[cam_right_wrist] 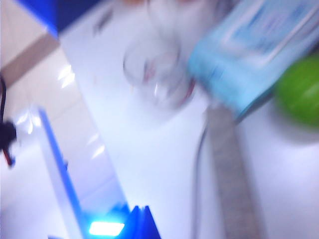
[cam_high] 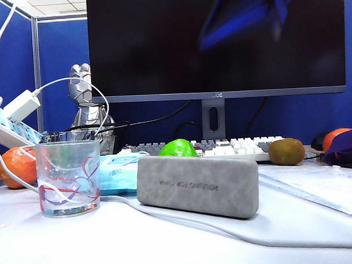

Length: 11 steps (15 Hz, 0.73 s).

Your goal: Pick up the glasses, fold the temples of the glasses, place the glasses into the glasses case, and finally close the glasses case.

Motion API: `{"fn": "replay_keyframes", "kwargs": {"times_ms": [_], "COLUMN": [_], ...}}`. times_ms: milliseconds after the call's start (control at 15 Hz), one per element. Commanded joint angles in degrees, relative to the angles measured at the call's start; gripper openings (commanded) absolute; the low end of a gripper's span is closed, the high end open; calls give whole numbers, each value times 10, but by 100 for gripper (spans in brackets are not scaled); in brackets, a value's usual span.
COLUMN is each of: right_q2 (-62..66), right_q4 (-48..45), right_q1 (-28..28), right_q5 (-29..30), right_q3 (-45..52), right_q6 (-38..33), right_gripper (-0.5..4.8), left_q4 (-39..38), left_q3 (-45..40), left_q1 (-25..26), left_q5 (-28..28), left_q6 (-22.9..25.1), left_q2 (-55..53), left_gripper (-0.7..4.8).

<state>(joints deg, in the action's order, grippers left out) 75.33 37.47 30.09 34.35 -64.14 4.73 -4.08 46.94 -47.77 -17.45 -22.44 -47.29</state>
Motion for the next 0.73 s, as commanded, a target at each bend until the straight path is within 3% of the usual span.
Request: {"fn": "replay_keyframes", "kwargs": {"times_ms": [66, 465, 731], "right_q2": [80, 189, 214], "right_q4": [-17, -52, -105], "right_q1": [33, 37, 30], "right_q5": [3, 5, -79], "right_q3": [2, 2, 2], "right_q6": [-2, 2, 2], "right_gripper": [-6, -6, -5], "left_q4": [-49, -77, -111], "left_q3": [2, 2, 2], "left_q1": [0, 0, 0], "left_q5": [-49, -83, -125], "left_q6": [73, 75, 75], "left_q2": [36, 92, 125], "left_gripper": [-4, -4, -4]}}
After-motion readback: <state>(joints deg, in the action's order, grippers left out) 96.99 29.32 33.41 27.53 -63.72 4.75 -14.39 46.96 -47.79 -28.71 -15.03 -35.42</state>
